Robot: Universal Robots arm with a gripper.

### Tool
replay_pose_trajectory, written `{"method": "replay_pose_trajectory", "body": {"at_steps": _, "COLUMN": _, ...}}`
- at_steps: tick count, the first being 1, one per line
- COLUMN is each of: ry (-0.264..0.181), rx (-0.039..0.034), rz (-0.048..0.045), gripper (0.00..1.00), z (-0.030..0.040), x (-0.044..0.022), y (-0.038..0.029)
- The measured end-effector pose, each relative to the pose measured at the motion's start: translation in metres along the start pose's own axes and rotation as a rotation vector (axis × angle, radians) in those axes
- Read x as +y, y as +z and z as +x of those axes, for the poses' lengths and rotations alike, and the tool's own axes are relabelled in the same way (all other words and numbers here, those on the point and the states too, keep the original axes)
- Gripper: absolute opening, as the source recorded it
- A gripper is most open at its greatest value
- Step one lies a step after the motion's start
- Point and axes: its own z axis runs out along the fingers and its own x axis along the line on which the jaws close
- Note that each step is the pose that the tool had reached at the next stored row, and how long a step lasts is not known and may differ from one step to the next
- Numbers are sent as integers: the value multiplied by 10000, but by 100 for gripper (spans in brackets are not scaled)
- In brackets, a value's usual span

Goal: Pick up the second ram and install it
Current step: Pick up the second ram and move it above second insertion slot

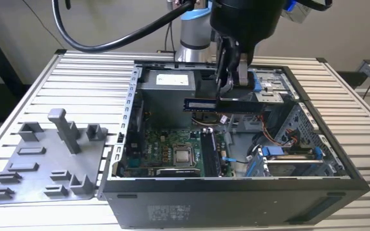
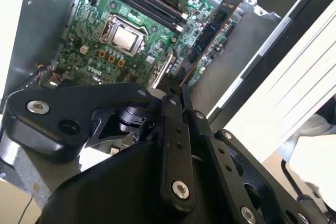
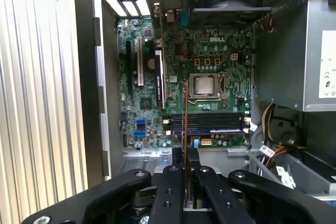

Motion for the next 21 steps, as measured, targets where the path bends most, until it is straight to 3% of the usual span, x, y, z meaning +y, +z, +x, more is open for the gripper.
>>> {"method": "replay_pose_trajectory", "body": {"at_steps": 6, "ry": 0, "rx": 0, "rz": 0, "gripper": 14, "z": -3, "x": -65, "y": 0}}
{"method": "replay_pose_trajectory", "body": {"at_steps": 12, "ry": 1, "rx": 0, "rz": 0, "gripper": 14, "z": -9, "x": -72, "y": 1}}
{"method": "replay_pose_trajectory", "body": {"at_steps": 21, "ry": 0, "rx": 0, "rz": 0, "gripper": 14, "z": -225, "x": -60, "y": 0}}
